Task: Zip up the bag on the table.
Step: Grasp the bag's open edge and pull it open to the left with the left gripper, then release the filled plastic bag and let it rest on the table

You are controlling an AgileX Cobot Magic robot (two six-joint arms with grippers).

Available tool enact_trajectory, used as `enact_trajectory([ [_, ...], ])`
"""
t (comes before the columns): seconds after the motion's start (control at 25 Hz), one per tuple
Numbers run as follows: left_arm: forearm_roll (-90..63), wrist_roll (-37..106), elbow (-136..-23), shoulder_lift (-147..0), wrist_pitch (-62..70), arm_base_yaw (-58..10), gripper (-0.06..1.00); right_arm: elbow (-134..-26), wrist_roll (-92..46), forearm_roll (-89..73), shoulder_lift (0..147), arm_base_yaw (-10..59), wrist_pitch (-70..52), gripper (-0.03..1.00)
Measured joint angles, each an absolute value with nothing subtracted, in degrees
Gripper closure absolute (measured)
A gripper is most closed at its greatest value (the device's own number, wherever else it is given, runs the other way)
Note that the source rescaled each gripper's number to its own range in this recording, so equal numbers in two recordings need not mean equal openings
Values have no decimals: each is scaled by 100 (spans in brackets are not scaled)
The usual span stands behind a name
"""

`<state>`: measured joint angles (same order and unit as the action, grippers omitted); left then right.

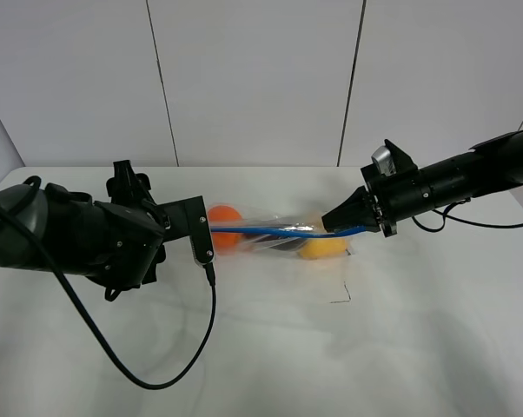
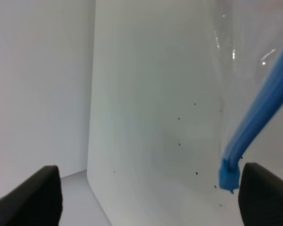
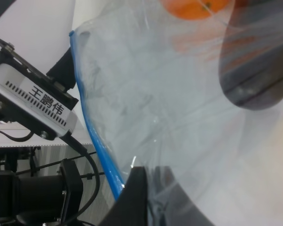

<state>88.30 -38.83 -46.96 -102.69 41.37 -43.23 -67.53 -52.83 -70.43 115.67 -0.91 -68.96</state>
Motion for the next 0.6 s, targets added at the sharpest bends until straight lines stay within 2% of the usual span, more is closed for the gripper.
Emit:
enact_trajectory([
  [0.32, 8830, -4108, -4696, -10269, 4220, -4323, 15, -6753, -5283, -7043, 11567, -91, -6896, 97],
  [0.52, 8830, -4289, -4696, -10269, 4240, -4323, -1, -6753, -5283, -7043, 11567, -91, -6896, 97],
  [0.6, 8815, -4289, -4696, -10269, 4240, -4323, -4, -6753, -5283, -7043, 11567, -91, -6896, 97],
])
